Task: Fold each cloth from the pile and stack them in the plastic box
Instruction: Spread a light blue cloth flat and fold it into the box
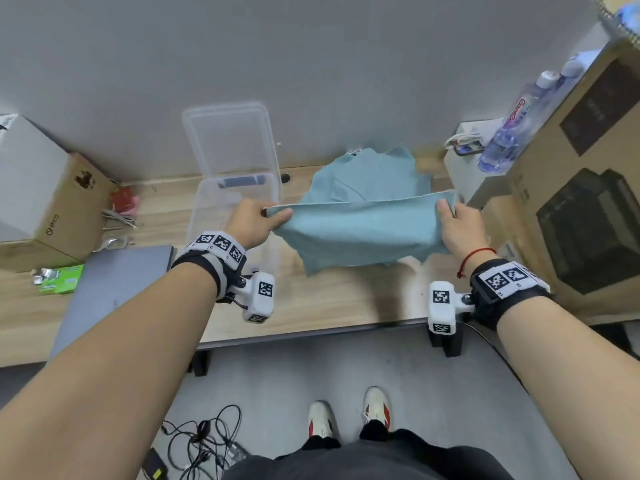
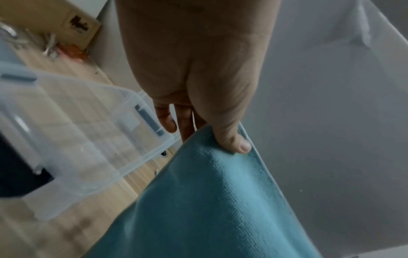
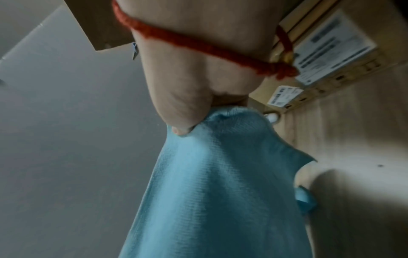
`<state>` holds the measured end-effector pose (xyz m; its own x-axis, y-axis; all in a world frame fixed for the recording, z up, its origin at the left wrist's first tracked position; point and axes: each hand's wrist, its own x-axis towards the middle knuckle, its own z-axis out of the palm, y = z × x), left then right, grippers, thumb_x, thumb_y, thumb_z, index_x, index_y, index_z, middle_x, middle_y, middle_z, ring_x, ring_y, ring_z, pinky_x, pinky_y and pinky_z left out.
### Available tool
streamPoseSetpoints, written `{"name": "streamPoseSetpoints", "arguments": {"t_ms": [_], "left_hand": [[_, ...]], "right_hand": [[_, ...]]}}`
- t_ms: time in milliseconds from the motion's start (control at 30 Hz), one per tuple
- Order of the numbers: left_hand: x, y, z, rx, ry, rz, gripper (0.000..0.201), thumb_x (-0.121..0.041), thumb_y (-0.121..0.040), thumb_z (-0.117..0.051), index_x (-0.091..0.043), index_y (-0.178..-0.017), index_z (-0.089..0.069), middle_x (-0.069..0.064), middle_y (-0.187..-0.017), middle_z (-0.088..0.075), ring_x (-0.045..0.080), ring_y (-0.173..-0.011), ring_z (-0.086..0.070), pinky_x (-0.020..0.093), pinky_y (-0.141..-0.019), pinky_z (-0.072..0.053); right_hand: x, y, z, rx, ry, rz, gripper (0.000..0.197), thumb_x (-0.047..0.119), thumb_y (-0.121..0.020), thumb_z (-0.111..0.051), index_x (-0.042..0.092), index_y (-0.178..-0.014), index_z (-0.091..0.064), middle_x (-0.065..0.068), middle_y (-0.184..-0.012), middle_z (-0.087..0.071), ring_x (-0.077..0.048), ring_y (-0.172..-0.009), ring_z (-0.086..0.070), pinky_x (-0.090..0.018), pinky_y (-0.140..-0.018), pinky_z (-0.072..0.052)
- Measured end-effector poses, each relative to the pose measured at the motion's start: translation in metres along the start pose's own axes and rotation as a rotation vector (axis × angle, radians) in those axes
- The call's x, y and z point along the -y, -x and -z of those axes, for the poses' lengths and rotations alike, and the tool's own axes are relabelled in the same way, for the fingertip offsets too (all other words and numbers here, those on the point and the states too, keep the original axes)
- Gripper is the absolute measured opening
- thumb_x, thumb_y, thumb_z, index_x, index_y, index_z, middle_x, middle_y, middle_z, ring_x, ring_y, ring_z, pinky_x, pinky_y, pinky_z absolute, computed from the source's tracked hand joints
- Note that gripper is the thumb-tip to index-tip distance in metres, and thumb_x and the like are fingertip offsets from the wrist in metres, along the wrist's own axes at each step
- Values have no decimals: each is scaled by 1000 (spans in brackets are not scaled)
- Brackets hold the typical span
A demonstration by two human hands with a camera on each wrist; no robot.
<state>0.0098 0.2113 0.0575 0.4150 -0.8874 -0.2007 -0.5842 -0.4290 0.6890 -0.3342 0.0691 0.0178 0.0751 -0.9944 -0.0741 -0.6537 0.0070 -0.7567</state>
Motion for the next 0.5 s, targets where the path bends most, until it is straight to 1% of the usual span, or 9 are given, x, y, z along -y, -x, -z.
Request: {"name": "streamPoseSetpoints", "arguments": {"t_ms": [33, 100, 200, 267, 300, 367, 400, 467, 500], "left_hand": [[5, -1, -3, -37, 45, 25, 48, -41, -88, -65, -18, -51, -44, -4, -50, -38, 12, -48, -34, 25, -48, -26], [14, -3, -10, -76, 152, 48, 47, -44, -90, -61, -15, -55, -48, -2, -57, -44, 12, -54, -39, 26, -51, -31], [30, -9, -23, -72, 226, 47, 50, -54, -90, -55, -15, -60, -51, -1, -64, -50, 14, -64, -44, 29, -61, -36], [36, -10, -26, -88, 253, 52, 61, -70, -80, -49, -11, -66, -52, 2, -67, -49, 16, -66, -44, 31, -64, -37], [36, -12, -25, -103, 264, 45, 66, -74, -76, -46, -9, -69, -53, 3, -68, -48, 17, -66, -44, 32, -65, -38], [28, -14, -20, -130, 303, 1, 67, -73, -76, -44, -7, -72, -53, 4, -69, -47, 15, -67, -44, 31, -66, -37], [21, -15, -15, -148, 322, -14, 63, -72, -78, -44, -9, -70, -51, 4, -69, -44, 14, -67, -42, 31, -65, -35], [6, -17, -2, -194, 349, -49, 54, -68, -83, -45, -17, -65, -41, 4, -66, -36, 14, -64, -36, 30, -63, -30], [-4, -17, 4, -227, 356, -72, 51, -64, -87, -46, -20, -64, -36, 1, -64, -32, 14, -63, -32, 30, -62, -27]], "right_hand": [[-3, 6, -4, 11, 18, -23, 39, 38, -100, -45, 12, -71, -46, -17, -84, -53, -26, -83, -51, -33, -75, -35], [-12, 17, -14, 23, 76, -40, 35, 39, -100, -44, 13, -77, -50, -19, -87, -56, -29, -86, -54, -34, -77, -38], [-21, 28, -26, 16, 111, -51, 36, 39, -99, -45, 10, -78, -53, -17, -81, -56, -34, -86, -58, -37, -76, -40], [-17, 32, -29, 17, 65, -58, 32, 37, -99, -46, 12, -80, -54, -13, -79, -56, -29, -83, -56, -35, -75, -40], [-11, 31, -29, 17, 27, -51, 31, 34, -99, -46, 13, -78, -53, -10, -77, -54, -25, -80, -53, -33, -72, -38], [8, 27, -21, -1, -66, -18, 33, 29, -100, -47, 14, -70, -48, -5, -70, -49, -20, -75, -47, -30, -68, -33], [18, 22, -16, -25, -103, -2, 33, 28, -100, -46, 13, -70, -47, -5, -71, -49, -19, -76, -46, -31, -69, -33], [38, 11, -4, -74, -139, -5, 30, 28, -99, -46, 11, -75, -50, -6, -77, -50, -19, -79, -45, -32, -72, -35], [49, 5, 2, -91, -175, -19, 29, 27, -98, -46, 13, -73, -50, -4, -75, -49, -18, -79, -45, -31, -73, -35]]}}
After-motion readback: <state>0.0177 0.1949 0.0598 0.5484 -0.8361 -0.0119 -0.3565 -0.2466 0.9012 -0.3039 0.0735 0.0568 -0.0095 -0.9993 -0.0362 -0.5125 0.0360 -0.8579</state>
